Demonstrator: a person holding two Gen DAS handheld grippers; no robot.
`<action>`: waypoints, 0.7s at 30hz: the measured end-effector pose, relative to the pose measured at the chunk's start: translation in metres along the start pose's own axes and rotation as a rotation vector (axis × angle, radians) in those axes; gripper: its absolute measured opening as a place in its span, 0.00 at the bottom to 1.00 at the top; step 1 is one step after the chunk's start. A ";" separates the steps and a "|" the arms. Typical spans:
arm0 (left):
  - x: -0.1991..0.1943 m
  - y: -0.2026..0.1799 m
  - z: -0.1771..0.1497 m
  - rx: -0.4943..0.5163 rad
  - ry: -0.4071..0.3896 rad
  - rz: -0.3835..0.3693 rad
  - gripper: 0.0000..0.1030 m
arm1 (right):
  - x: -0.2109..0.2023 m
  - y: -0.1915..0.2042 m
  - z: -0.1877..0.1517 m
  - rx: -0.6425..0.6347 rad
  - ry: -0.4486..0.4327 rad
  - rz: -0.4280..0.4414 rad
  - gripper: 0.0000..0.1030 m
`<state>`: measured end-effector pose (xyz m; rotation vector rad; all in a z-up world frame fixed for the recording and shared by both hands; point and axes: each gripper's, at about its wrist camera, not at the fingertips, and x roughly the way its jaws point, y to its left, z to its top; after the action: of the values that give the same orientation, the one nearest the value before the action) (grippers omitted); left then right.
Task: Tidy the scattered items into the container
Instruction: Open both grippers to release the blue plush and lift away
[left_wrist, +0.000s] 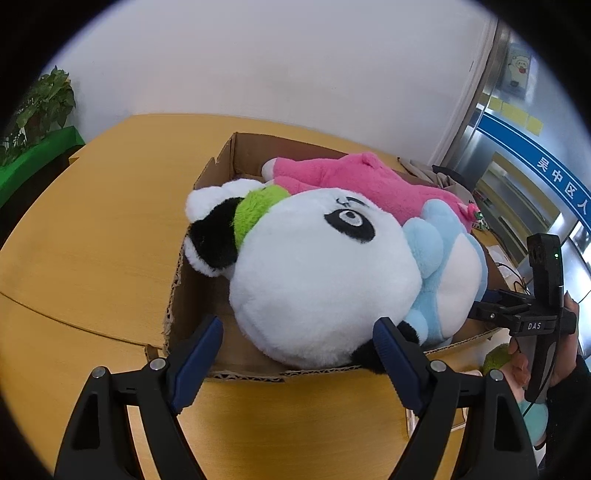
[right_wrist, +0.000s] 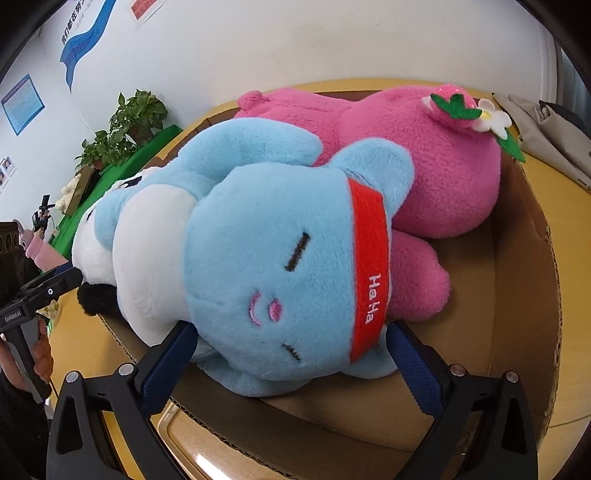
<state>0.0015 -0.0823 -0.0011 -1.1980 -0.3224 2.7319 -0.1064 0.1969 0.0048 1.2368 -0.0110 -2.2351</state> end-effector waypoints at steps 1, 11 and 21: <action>0.003 0.000 0.000 0.006 0.010 0.003 0.82 | 0.001 0.002 0.001 0.001 0.003 -0.002 1.00; 0.003 -0.003 -0.009 0.025 0.030 0.029 0.82 | 0.013 0.009 -0.003 -0.006 0.089 -0.024 1.00; 0.004 -0.005 -0.008 0.037 0.042 0.039 0.82 | 0.008 0.003 -0.016 0.040 0.115 -0.013 0.99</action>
<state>0.0050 -0.0757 -0.0074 -1.2636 -0.2450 2.7281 -0.0958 0.1949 -0.0095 1.3885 -0.0038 -2.1809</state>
